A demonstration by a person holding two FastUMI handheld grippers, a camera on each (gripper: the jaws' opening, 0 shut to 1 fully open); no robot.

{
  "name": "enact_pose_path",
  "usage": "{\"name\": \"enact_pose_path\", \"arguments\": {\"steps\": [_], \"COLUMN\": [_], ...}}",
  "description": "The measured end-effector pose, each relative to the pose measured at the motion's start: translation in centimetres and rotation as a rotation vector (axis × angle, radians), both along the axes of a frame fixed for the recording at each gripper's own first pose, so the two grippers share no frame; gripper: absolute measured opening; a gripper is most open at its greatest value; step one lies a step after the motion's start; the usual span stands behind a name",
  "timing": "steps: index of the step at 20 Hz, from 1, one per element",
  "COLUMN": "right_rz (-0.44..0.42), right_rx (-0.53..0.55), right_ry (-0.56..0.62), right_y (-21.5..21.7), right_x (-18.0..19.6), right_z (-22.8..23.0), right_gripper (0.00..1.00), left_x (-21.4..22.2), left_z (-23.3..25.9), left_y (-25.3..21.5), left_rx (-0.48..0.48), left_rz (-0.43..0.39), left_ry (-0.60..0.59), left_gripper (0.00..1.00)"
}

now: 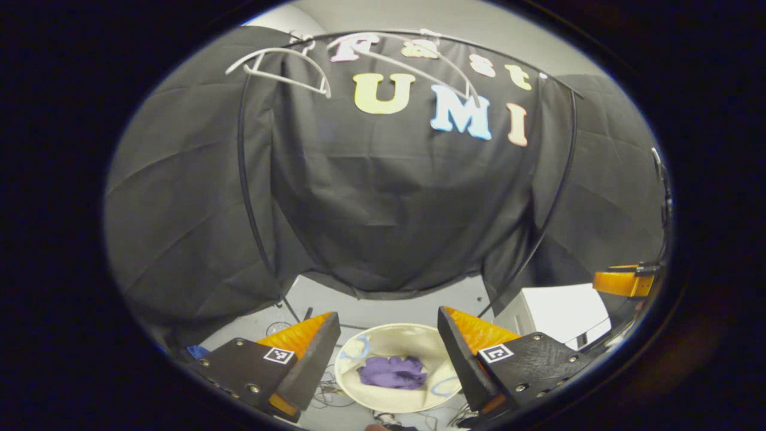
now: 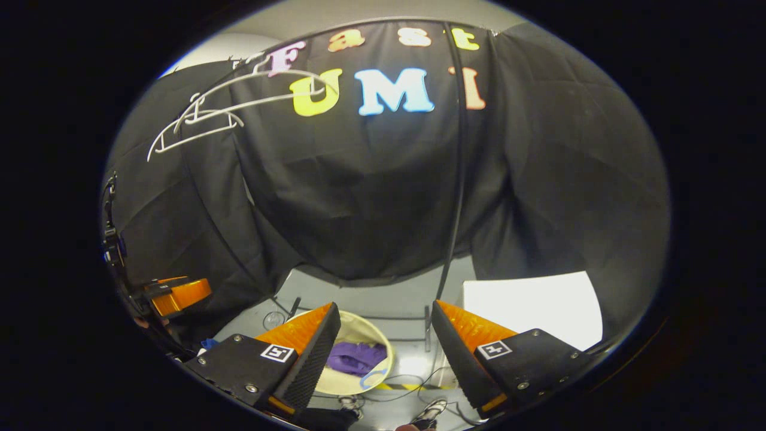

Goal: Grasp the clothes on the hanger with both hands and then place them into the laundry hamper below.

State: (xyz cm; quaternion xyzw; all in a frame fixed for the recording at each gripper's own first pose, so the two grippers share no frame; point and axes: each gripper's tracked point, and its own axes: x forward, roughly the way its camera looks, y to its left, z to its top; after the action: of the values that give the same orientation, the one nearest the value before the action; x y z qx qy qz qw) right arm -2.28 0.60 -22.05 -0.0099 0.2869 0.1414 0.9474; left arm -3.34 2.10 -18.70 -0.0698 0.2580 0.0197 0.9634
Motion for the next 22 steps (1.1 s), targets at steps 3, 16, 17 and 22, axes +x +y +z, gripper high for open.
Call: {"name": "enact_pose_path", "arguments": {"steps": [3,16,17,22], "right_rz": [-0.033,-0.159,-0.168,-0.211], "right_rx": [0.036,0.07,0.057,0.05], "right_ry": [-0.112,-0.644,-0.666,-0.648], "right_y": [-4.8,-16.8,-16.8,-16.2], "right_x": [1.7,4.3,4.1,2.2], "right_z": [4.1,23.2,23.9,24.2], "right_gripper": [0.95,0.95,0.95,0.92], "left_x": [-0.4,-0.9,-0.9,-1.4], "left_z": [5.1,30.4,32.2,35.6], "left_y": [-3.0,-9.1,-9.0,-6.9], "left_rx": [-0.003,0.045,0.039,0.087], "left_rz": [0.052,0.101,0.096,-0.007], "left_ry": [-0.08,-0.518,-0.555,-0.63], "left_gripper": [1.0,0.99,0.99,0.99]}}
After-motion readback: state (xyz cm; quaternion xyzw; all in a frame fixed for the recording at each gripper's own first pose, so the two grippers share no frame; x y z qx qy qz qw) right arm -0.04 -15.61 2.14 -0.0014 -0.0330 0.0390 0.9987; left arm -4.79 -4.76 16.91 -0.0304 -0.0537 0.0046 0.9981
